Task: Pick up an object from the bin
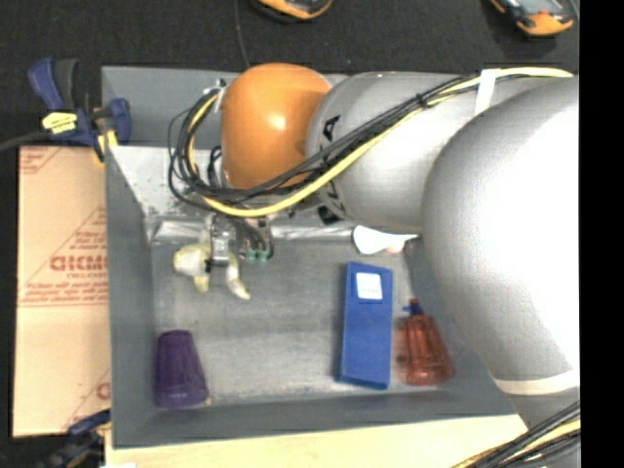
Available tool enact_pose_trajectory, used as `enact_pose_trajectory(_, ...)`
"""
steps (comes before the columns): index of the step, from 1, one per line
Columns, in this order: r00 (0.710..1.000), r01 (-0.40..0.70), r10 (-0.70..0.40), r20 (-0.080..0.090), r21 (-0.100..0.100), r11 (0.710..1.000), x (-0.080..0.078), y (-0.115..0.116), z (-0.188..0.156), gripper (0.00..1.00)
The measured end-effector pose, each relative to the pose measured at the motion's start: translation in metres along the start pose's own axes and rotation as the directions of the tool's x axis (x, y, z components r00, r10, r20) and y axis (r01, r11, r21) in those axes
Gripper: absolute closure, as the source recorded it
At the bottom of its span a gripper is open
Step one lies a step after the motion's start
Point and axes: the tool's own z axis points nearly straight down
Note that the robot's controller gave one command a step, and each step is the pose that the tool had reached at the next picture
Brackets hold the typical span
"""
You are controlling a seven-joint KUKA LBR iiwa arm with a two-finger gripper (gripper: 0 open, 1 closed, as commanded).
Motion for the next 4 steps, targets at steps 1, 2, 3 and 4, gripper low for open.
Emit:
enact_pose_trajectory(1,0.999,0.035,-0.035,0.012,-0.003,0.999,-0.007,-0.002,0.017,1.00)
enact_pose_trajectory(2,1.000,-0.011,0.011,0.011,-0.005,1.000,-0.028,-0.046,0.011,0.00)
enact_pose_trajectory(3,0.996,-0.086,0.087,0.017,-0.007,0.996,-0.036,-0.059,-0.004,0.00)
enact_pose_trajectory(4,0.996,0.083,-0.082,0.024,-0.005,0.997,-0.024,-0.055,0.038,0.00)
